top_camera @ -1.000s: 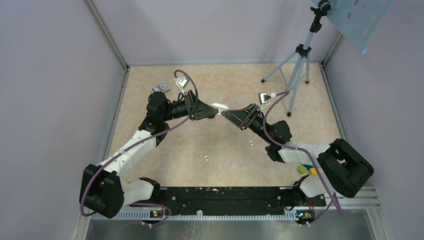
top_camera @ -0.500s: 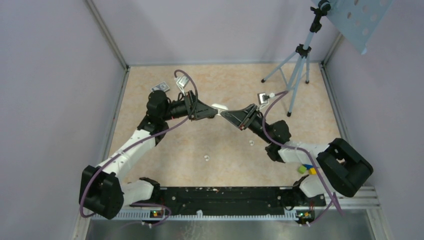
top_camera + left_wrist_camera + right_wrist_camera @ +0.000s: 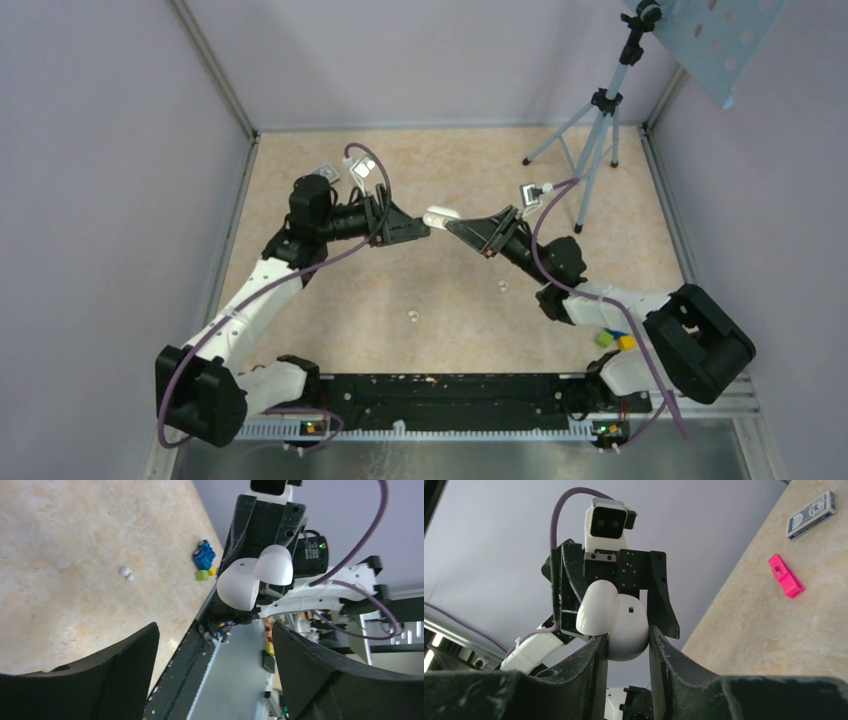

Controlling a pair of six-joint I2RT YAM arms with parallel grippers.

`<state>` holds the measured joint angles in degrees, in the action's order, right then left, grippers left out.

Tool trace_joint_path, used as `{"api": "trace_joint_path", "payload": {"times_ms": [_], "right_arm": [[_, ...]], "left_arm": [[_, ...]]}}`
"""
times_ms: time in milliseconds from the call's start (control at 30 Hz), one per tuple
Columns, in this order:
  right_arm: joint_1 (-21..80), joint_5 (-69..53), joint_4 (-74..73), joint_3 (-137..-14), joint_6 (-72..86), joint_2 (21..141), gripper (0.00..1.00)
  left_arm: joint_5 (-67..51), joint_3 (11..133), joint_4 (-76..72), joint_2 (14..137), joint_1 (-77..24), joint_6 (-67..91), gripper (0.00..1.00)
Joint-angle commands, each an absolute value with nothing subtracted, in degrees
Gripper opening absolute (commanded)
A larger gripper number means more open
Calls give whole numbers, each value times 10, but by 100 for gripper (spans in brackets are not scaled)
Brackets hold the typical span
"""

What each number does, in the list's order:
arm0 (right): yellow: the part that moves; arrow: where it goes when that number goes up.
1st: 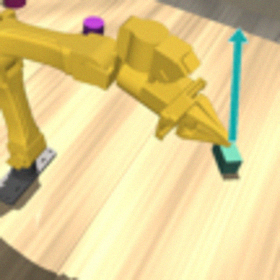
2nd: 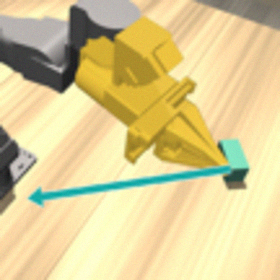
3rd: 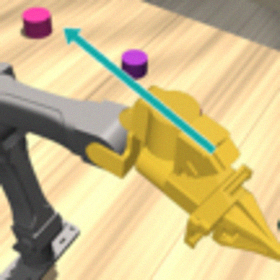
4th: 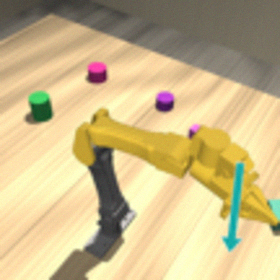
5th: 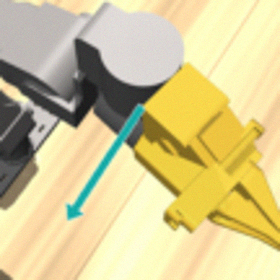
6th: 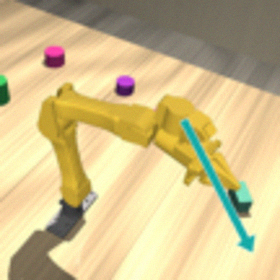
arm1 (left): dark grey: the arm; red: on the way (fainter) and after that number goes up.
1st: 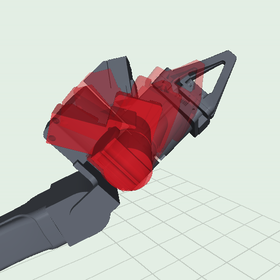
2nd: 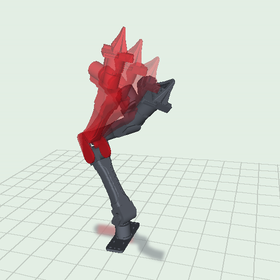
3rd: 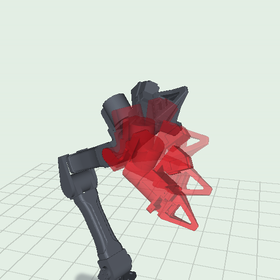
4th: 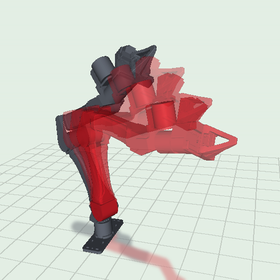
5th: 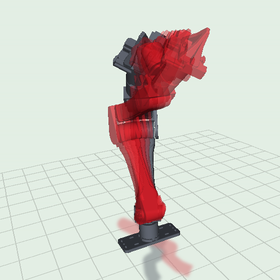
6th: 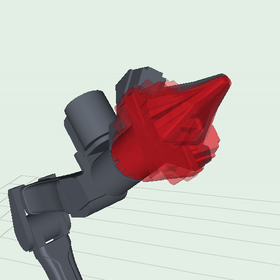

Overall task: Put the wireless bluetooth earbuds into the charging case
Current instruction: Pass from the left arm to the right, then pass from the right arm to the left

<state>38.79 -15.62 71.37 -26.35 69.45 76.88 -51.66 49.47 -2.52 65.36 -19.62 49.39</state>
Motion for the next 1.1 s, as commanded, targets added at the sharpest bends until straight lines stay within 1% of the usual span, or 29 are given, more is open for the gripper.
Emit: {"api": "trace_joint_path", "payload": {"times_ms": [0,100,133,233,333,433,567,700,833,933,1067], "right_arm": [[369,-198,678,-274,676,736,0],[347,-251,589,-293,648,715,0],[335,-274,550,-303,632,708,0],[309,-365,405,-355,553,695,0],[288,-468,269,-419,450,704,0],[272,-571,131,-484,339,730,0],[265,-618,-69,-563,185,771,0],[265,-647,-205,-623,44,814,0],[265,-665,-289,-665,-49,853,0],[265,-691,-352,-699,-91,886,0],[270,-693,-396,-722,-118,908,0]], "left_arm": [[-537,544,74,634,-183,380,91],[-561,585,182,641,-173,274,98],[-565,600,223,645,-172,231,99],[-565,640,333,660,-172,135,99],[-578,661,380,675,-172,95,99],[-596,669,377,693,-174,98,99],[-606,688,382,719,-176,98,97],[-613,698,373,723,-177,103,98],[-650,675,328,714,-182,132,99],[-643,654,290,703,-193,140,99],[-621,631,239,704,-225,151,99]]}}
